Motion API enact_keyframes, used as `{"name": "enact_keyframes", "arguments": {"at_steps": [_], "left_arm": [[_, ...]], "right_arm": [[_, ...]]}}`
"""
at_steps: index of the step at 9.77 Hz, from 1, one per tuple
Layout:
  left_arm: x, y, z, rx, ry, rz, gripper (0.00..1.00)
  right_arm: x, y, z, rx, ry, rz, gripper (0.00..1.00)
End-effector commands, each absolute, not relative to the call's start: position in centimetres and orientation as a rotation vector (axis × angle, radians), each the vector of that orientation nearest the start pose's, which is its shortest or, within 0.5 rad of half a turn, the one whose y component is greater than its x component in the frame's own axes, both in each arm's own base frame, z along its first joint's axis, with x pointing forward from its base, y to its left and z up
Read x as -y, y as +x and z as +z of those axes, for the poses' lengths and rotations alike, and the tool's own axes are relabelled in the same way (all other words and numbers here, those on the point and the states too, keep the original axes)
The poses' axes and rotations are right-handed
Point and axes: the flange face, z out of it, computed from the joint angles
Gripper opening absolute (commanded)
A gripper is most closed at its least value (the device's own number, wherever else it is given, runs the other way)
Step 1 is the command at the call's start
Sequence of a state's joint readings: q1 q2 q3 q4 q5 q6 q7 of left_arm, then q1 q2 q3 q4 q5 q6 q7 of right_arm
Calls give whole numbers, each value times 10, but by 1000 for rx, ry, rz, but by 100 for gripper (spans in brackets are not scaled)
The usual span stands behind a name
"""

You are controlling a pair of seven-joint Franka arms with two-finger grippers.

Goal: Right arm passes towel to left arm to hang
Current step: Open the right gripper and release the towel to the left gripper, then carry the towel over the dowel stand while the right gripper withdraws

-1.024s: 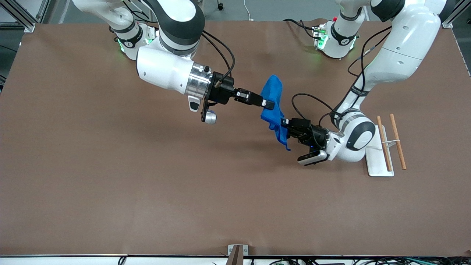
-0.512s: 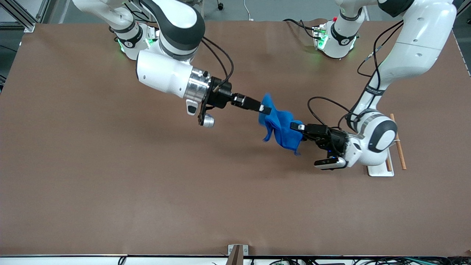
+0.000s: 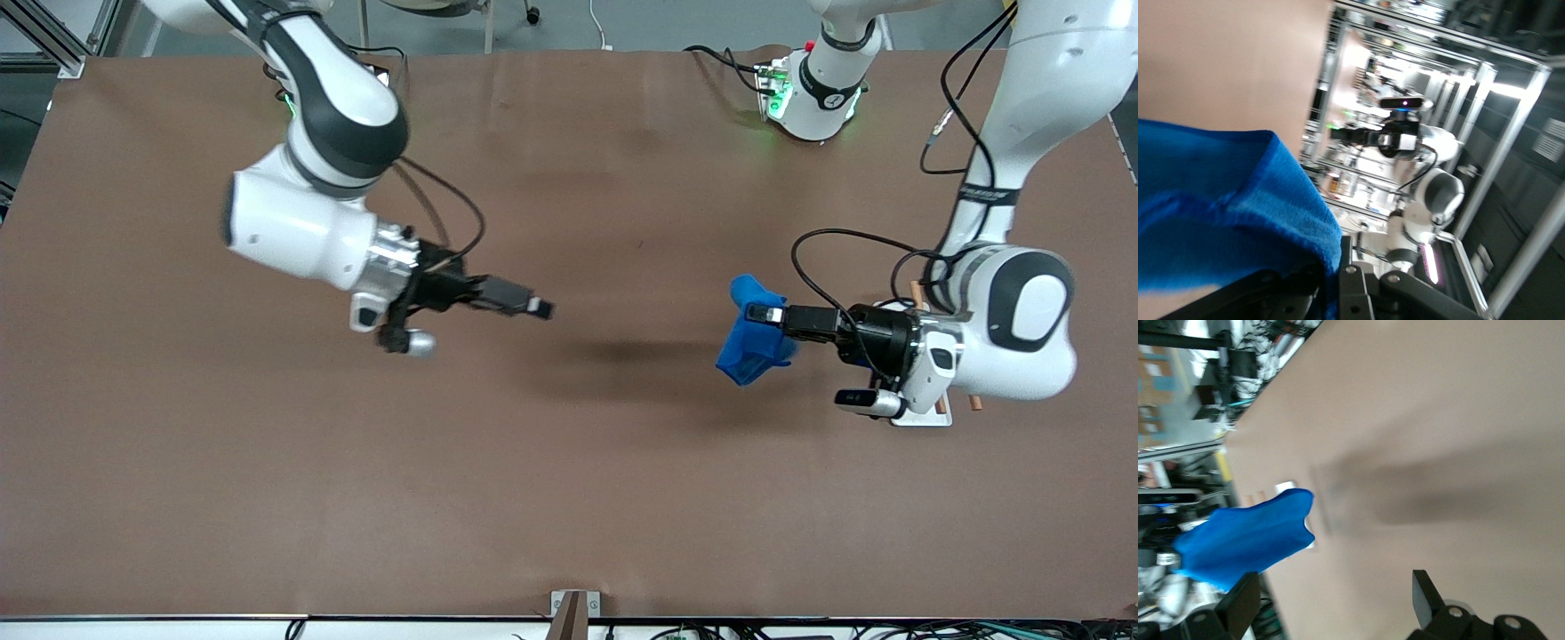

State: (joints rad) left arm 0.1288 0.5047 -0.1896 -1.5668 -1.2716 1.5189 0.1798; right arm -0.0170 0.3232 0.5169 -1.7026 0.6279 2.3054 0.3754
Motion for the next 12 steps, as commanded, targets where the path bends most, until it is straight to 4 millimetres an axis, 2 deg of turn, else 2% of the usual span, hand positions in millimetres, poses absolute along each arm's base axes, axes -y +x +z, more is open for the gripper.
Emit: {"name": "enact_keyframes", "arguments": {"at_steps": [1,3,4,6,7,9,12], "left_arm": [[112,659,427,-220,2026,-462,0],[97,656,451,-311,2256,-479,0],[90,652,457,-374,2341,-489,0],[76,645,465,-470,2539,-478,0],[65,643,461,-515,2638,-473,0],[16,644,447,-571,2719,-466,0],[-39,637,427,-577,2821,-482,0]], "right_arm": [[-235,598,468,-341,-2659,-31,100],[-164,605,485,-352,-2903,-121,100],[-122,604,505,-401,-2985,-186,100],[-64,591,545,-491,-3091,-192,100],[-46,578,563,-529,-3109,-155,100],[-13,550,602,-511,-3133,-117,100],[60,525,639,-400,-3138,-37,100]]}}
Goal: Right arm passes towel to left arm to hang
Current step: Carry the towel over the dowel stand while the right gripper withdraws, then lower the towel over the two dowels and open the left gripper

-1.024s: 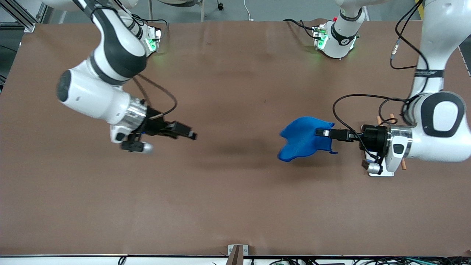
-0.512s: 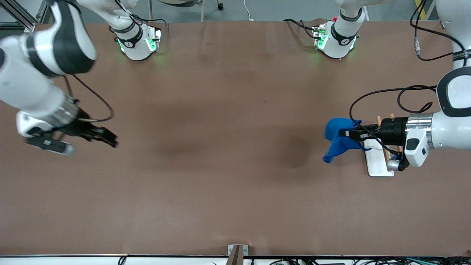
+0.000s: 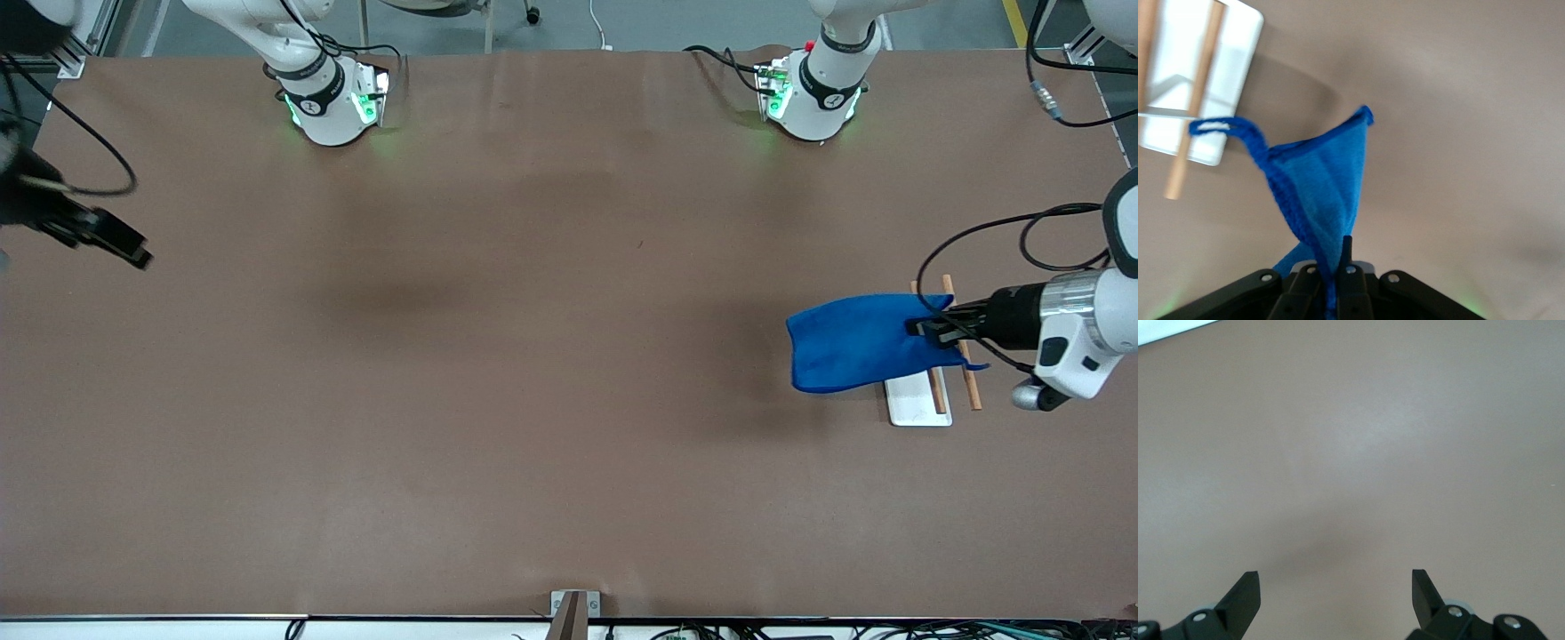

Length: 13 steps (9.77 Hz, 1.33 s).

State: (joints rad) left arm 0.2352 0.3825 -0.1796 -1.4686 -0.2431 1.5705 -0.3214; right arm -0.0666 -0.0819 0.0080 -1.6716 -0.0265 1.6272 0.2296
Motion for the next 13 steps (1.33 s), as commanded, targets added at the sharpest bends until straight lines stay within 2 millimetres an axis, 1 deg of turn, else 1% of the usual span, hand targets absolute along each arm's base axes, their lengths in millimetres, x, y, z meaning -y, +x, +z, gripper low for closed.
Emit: {"name": "enact_keyframes", "arguments": {"at_steps": [1,2,3,4,5,6,7,8,9,10,11,13], "left_arm": [[-55,636,419,629,-3251,560,0],[-79,634,407,604,-3243,573,0],[-92,634,403,558,-3236,555,0],[-108,633,398,516,-3233,543,0],[-122,633,395,492,-3239,531,0],[-126,632,395,476,-3246,525,0],[-126,632,396,473,-3247,523,0],[-130,631,396,461,-3253,520,0],[-149,628,392,442,-3270,520,0],[-161,626,387,403,-3288,514,0],[-178,623,380,376,-3305,510,0],[-201,621,363,328,-3333,496,0]], "right_arm": [[72,524,651,-388,-3137,-65,100],[85,528,668,-415,-3131,-103,100],[95,534,665,-442,-3102,-82,100],[95,540,666,-430,-3092,-87,100],[94,547,666,-358,-3111,-66,100],[95,551,662,-313,-3119,-23,100],[99,549,666,-318,-3115,-28,100],[106,545,657,-330,-3109,24,100],[107,545,655,-323,-3110,31,100],[107,544,647,-304,-3109,48,100],[107,544,646,-302,-3111,7,100],[103,543,647,-314,-3110,14,100]]}}
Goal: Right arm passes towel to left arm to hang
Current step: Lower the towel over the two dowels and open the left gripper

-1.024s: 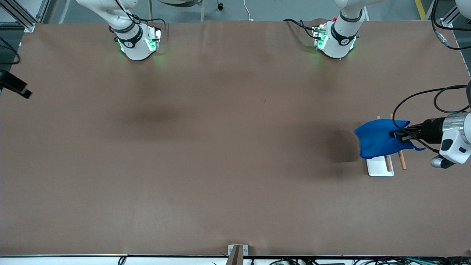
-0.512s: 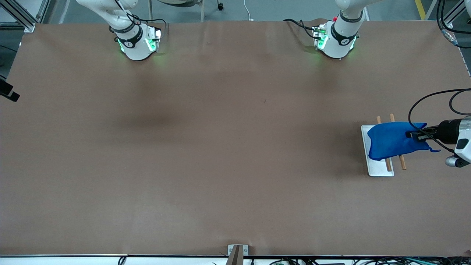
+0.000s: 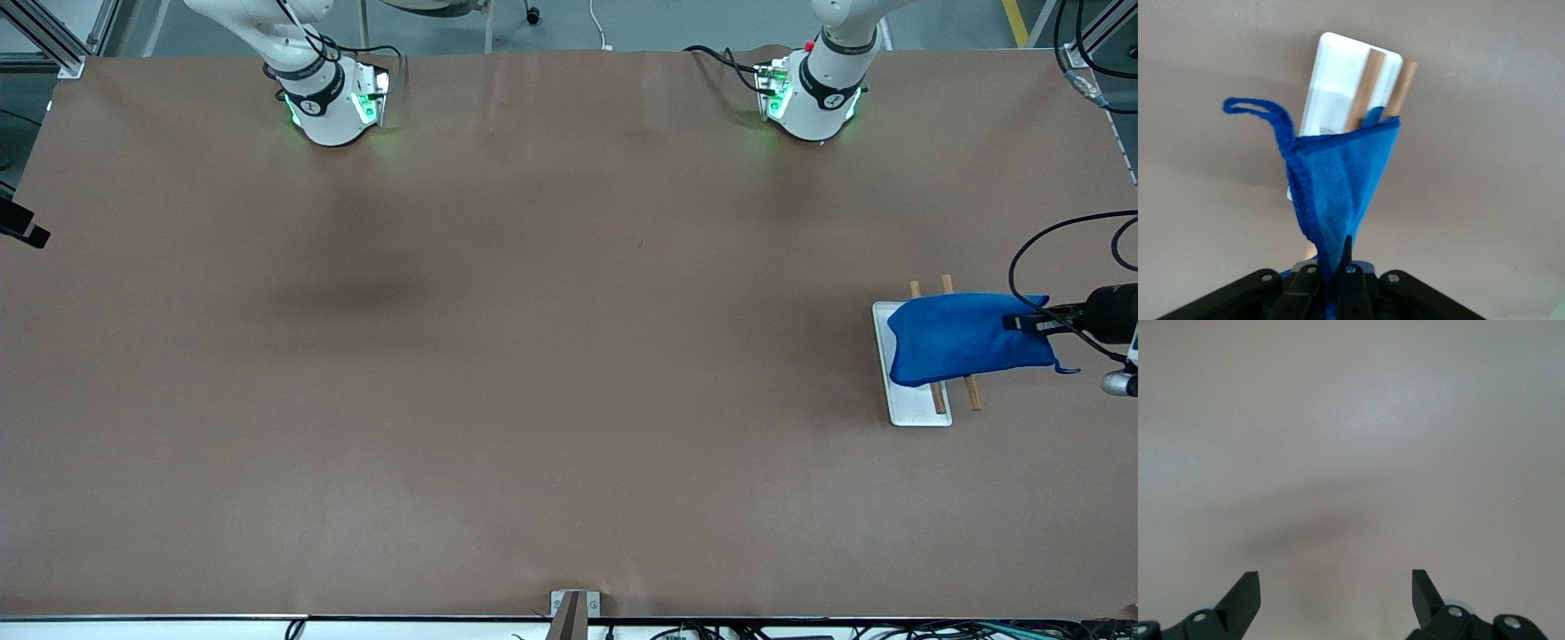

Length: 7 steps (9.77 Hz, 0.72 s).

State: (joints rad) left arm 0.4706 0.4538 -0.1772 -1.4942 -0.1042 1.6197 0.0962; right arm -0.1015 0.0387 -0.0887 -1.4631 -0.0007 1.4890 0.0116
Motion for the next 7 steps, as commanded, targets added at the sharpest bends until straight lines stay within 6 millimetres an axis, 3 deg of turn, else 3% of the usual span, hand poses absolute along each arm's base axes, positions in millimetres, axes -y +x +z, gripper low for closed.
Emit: {"name": "enact_keyframes", "arguments": {"at_steps": [1,7], "left_arm": [[-215,619,353,316,-3345,480,0],[-280,609,298,161,-3410,362,0]], "right_arm": [[103,544,648,-314,-3110,7,100],[100,543,649,-357,-3105,15,100]]}}
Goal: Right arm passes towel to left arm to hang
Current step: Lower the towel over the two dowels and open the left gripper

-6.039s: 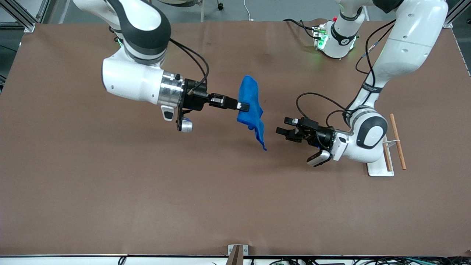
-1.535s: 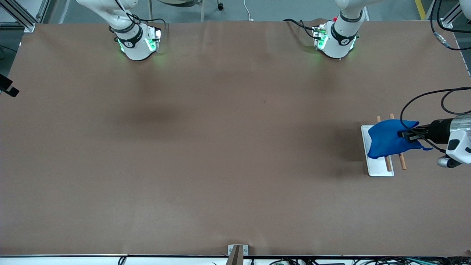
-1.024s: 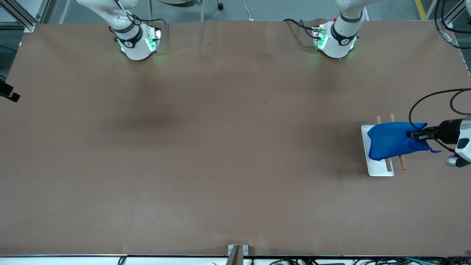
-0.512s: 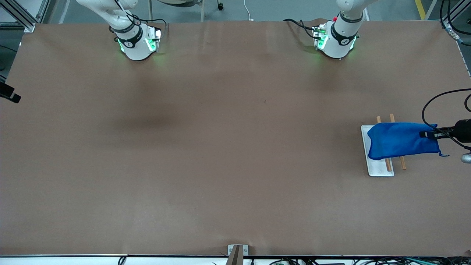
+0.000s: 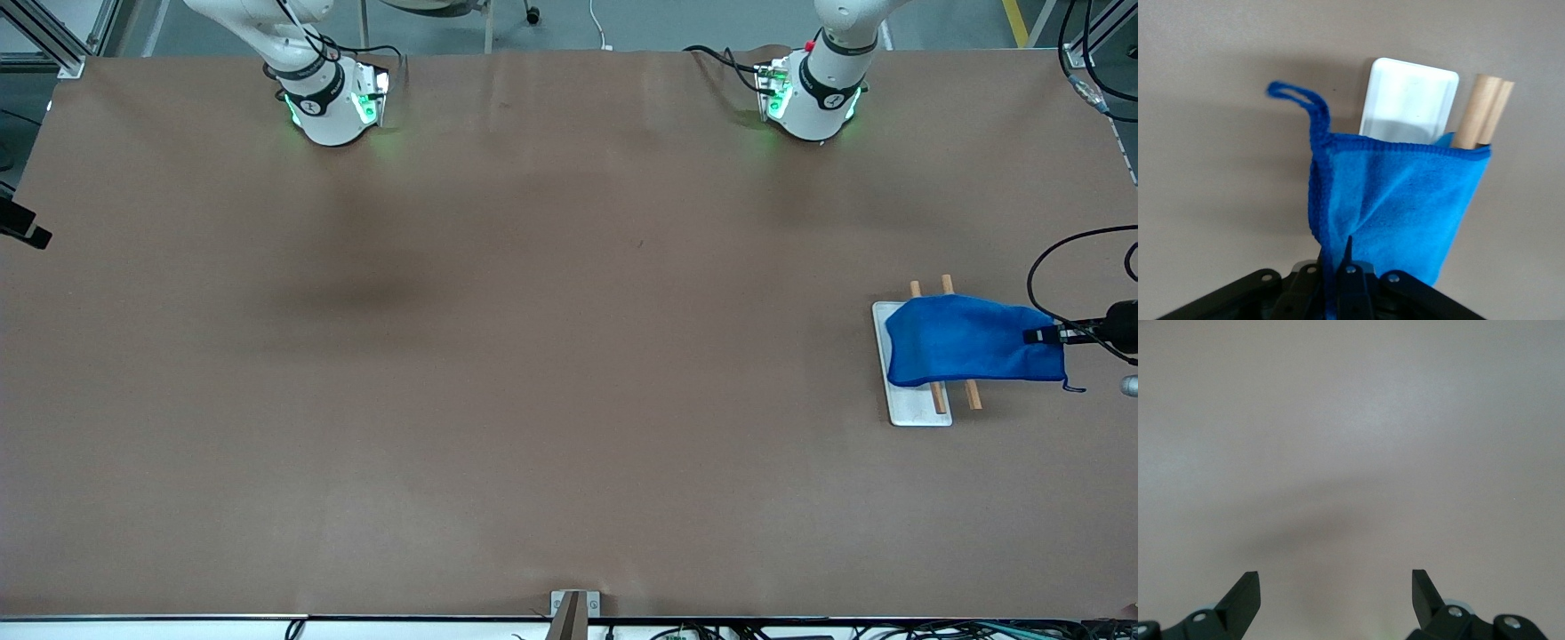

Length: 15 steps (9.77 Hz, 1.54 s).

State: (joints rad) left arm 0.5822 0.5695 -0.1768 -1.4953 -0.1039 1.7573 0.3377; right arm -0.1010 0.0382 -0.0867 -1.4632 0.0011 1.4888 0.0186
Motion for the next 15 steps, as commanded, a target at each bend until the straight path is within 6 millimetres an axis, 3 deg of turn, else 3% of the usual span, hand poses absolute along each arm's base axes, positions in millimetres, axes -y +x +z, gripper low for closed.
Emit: {"name": "enact_keyframes", "arguments": {"at_steps": [1,2,3,4,6,8,11,12,15], "left_arm": [[-282,609,292,163,-3413,367,3],[-283,609,289,165,-3412,372,13],[-283,609,288,163,-3412,372,41],[-280,610,290,148,-3406,371,99],[-262,620,305,100,-3383,359,100],[-220,635,347,97,-3331,309,100],[-118,639,452,253,-3253,246,100],[-83,634,488,223,-3242,186,100],[-62,625,563,-46,-3241,13,100]], "right_arm": [[99,543,648,-361,-3104,25,100],[97,544,648,-392,-3101,23,100],[96,544,648,-385,-3102,25,100],[96,544,647,-385,-3102,27,100],[95,545,648,-383,-3102,25,100],[96,544,648,-383,-3102,27,100],[97,543,647,-383,-3101,37,100],[97,543,646,-380,-3102,39,100],[95,543,647,-367,-3126,39,100]]}}
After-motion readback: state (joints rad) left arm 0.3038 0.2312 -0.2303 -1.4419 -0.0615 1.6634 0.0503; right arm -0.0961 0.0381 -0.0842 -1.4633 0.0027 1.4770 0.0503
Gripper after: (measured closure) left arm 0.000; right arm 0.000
